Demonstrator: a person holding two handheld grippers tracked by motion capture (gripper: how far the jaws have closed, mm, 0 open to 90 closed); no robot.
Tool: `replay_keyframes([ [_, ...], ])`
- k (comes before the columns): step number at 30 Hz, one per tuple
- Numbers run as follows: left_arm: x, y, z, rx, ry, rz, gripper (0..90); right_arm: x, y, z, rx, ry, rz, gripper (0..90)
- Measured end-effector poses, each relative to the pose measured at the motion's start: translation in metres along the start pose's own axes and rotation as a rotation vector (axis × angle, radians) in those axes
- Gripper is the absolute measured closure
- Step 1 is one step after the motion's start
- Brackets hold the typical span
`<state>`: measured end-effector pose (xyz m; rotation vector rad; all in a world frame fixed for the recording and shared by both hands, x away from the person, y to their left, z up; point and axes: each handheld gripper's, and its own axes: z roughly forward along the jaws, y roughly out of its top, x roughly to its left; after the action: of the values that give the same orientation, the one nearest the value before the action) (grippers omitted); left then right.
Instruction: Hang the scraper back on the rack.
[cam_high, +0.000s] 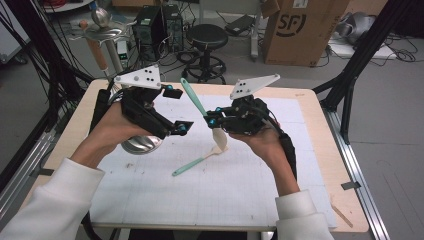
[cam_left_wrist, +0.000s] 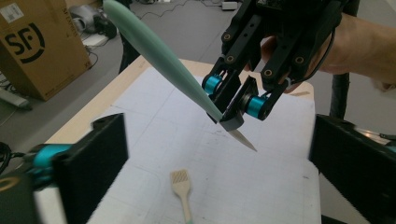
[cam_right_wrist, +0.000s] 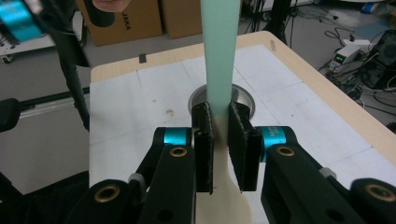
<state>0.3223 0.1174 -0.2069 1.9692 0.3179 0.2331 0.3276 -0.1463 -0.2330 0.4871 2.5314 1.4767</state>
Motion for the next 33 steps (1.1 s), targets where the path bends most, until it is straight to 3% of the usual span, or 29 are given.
replay_keyframes([
  [8,0.003,0.0,0.004,-0.009,0.001,-0.021,26.1,-0.001,-0.002,0.003,0.003,0.005,0.015,80.6],
  [15,0.006,0.0,0.008,-0.009,0.012,-0.042,33.5,-0.001,-0.001,0.007,-0.003,0.006,0.011,80.6],
  [23,0.005,0.0,0.011,-0.016,0.007,-0.031,44.1,-0.001,0.0,0.009,-0.006,0.003,0.037,80.6],
  [33,0.007,0.0,0.011,-0.023,0.041,-0.041,54.1,-0.001,0.001,0.014,-0.003,-0.004,0.056,80.6],
])
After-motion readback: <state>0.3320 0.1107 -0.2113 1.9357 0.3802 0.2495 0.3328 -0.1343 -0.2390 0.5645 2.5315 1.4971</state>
